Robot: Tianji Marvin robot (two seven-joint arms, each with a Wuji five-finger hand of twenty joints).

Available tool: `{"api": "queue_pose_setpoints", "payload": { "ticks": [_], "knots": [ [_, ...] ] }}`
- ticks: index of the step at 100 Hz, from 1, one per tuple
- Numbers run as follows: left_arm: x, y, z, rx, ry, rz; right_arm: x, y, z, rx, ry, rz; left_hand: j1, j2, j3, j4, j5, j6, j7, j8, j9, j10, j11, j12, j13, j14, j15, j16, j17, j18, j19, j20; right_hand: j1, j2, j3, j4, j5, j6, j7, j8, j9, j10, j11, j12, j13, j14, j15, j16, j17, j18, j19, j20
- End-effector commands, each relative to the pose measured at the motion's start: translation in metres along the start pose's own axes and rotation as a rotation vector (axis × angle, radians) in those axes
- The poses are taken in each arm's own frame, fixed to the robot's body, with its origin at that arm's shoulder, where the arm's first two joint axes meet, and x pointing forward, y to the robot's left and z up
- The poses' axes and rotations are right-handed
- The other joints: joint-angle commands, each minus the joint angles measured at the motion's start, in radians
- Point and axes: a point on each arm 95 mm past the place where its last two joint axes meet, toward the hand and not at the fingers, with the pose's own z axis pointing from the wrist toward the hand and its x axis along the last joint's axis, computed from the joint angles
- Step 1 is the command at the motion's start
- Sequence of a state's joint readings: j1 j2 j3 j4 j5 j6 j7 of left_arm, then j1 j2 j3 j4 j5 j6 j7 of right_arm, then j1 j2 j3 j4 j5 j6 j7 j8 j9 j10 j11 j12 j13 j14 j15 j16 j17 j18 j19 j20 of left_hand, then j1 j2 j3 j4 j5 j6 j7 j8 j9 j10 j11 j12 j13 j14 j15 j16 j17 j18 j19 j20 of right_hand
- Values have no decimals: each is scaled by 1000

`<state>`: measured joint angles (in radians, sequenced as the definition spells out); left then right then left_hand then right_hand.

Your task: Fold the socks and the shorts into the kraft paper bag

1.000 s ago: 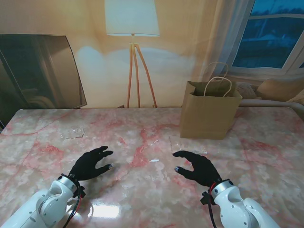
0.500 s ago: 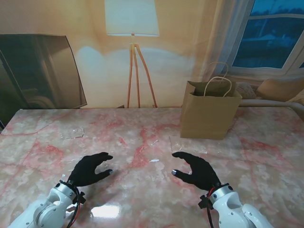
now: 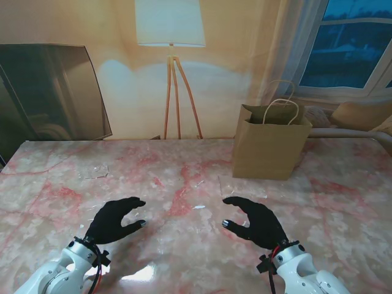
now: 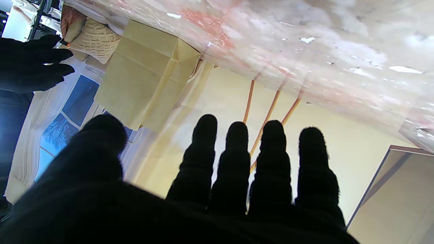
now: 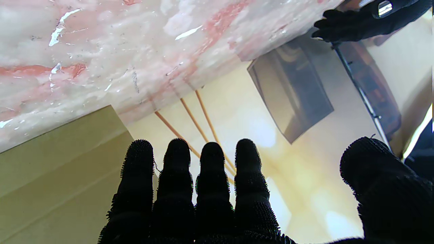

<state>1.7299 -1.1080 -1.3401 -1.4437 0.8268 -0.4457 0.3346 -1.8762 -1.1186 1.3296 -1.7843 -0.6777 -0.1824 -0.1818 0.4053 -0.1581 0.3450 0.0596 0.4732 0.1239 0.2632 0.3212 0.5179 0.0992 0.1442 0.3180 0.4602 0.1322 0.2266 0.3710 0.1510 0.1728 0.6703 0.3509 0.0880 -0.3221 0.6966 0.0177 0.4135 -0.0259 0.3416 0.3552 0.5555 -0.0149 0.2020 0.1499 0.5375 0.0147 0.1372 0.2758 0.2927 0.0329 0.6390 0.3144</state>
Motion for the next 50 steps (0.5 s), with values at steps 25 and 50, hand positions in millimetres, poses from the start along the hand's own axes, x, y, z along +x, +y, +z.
{"api": "queue_pose_setpoints", "payload": {
  "ticks": [25, 50],
  "knots": [
    [3, 1, -5, 3, 0, 1, 6, 2, -6, -6, 8, 3, -9, 37, -44, -3, 6, -22, -38, -31, -31, -12, -27, -28, -45, -40, -40, -31, -20, -3, -43, -26, -20, 39, -42, -46, 5, -35, -9, 15, 30, -5, -6, 7, 19, -19, 3, 23, -8, 6, 26, 0],
    [4, 4, -3, -6, -2, -7, 7, 1, -9, -6, 9, 8, -5, 40, -52, -2, 7, -24, -41, -34, -37, -12, -26, -32, -51, -41, -44, -33, -22, -2, -48, -27, -16, 51, -49, -45, 6, -42, -8, 18, 32, -7, -3, 9, 24, -17, 3, 29, -9, 16, 35, 6]
  ]
}}
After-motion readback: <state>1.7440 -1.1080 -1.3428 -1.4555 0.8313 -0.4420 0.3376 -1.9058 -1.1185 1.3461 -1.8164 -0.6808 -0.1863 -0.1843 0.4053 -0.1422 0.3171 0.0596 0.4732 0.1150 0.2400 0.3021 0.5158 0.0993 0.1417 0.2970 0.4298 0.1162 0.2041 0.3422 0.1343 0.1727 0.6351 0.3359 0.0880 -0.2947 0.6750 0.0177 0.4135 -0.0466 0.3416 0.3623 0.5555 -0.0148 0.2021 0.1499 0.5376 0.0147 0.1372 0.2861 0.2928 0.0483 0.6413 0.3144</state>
